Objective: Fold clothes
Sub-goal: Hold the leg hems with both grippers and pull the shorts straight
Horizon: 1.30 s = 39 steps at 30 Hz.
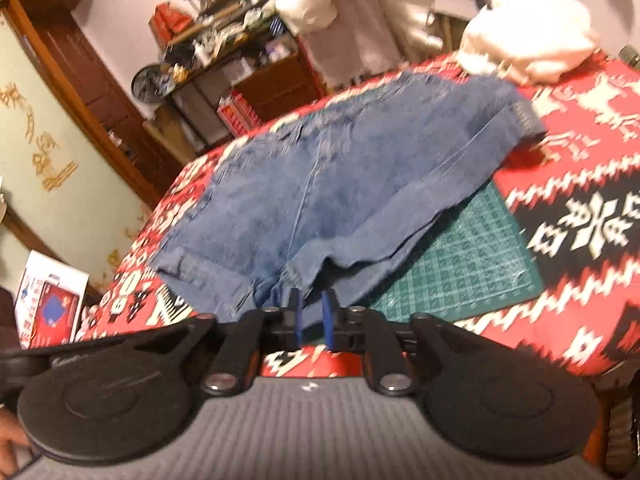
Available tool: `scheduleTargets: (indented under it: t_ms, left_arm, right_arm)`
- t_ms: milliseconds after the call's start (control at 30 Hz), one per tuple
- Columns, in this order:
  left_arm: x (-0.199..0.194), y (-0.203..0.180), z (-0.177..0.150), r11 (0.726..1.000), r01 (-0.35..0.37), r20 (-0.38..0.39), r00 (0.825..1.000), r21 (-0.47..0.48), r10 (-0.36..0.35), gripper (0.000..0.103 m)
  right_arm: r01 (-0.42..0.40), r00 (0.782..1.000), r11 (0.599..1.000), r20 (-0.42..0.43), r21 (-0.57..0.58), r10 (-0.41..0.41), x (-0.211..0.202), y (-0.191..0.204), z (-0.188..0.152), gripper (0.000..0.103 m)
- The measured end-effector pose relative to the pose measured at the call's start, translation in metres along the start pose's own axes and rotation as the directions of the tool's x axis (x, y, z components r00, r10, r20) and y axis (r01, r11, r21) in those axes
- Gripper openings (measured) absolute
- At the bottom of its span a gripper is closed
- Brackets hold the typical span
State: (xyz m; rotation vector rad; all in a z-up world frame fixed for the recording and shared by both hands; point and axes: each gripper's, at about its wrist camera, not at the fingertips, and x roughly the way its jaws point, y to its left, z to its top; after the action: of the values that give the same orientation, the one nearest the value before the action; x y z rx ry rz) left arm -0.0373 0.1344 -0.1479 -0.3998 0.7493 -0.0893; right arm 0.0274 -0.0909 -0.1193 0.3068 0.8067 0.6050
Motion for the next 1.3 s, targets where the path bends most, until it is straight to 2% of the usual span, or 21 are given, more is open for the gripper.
scheduleTargets:
  t_ms: [100, 233, 367, 500, 567, 700, 867, 933, 1067, 1300]
  left_arm:
    - [0.0, -0.012, 0.0, 0.997, 0.004, 0.006, 1.0, 0.072, -0.005, 0.03]
    - [0.012, -0.023, 0.002, 0.992, 0.017, -0.029, 0.999, 0.126, -0.013, 0.03]
    - [0.031, -0.03, 0.003, 0.988, 0.01, -0.056, 0.998, 0.156, -0.002, 0.032]
    - [0.05, -0.034, 0.003, 0.987, 0.004, -0.104, 0.995, 0.163, 0.013, 0.032]
    - [0.056, -0.036, 0.002, 0.985, -0.003, -0.121, 0.992, 0.171, 0.024, 0.032]
    - [0.063, -0.038, 0.003, 0.986, 0.0, -0.131, 0.991, 0.168, 0.022, 0.032]
    - [0.07, -0.04, 0.008, 0.988, 0.004, -0.137, 0.99, 0.156, 0.018, 0.031]
    - [0.071, -0.039, 0.01, 0.988, 0.006, -0.138, 0.99, 0.156, 0.015, 0.028]
    - [0.074, -0.038, 0.011, 0.989, 0.005, -0.137, 0.99, 0.145, 0.015, 0.02]
    - [0.072, -0.029, 0.015, 0.998, 0.011, -0.135, 0.991, 0.065, -0.002, 0.017]
  right_arm:
    - [0.049, 0.998, 0.999, 0.039, 0.001, -0.049, -0.009, -0.011, 0.003, 0.023]
    - [0.158, 0.985, 0.987, 0.071, -0.023, -0.156, -0.019, -0.032, 0.017, 0.023]
    - [0.264, 0.959, 0.963, 0.124, -0.047, -0.256, -0.031, -0.065, 0.037, 0.023]
    - [0.373, 0.924, 0.916, 0.149, -0.149, -0.353, -0.024, -0.088, 0.06, 0.023]
    - [0.4, 0.915, 0.897, 0.142, -0.188, -0.378, -0.016, -0.099, 0.068, 0.023]
    - [0.404, 0.914, 0.893, 0.118, -0.2, -0.387, 0.001, -0.119, 0.078, 0.023]
    - [0.376, 0.926, 0.903, 0.09, -0.205, -0.365, 0.023, -0.127, 0.081, 0.023]
    - [0.369, 0.929, 0.91, 0.097, -0.191, -0.357, 0.027, -0.128, 0.083, 0.023]
    - [0.348, 0.936, 0.927, 0.114, -0.14, -0.334, 0.03, -0.134, 0.09, 0.023]
    - [0.245, 0.956, 0.969, 0.171, -0.016, -0.238, 0.019, -0.148, 0.104, 0.023]
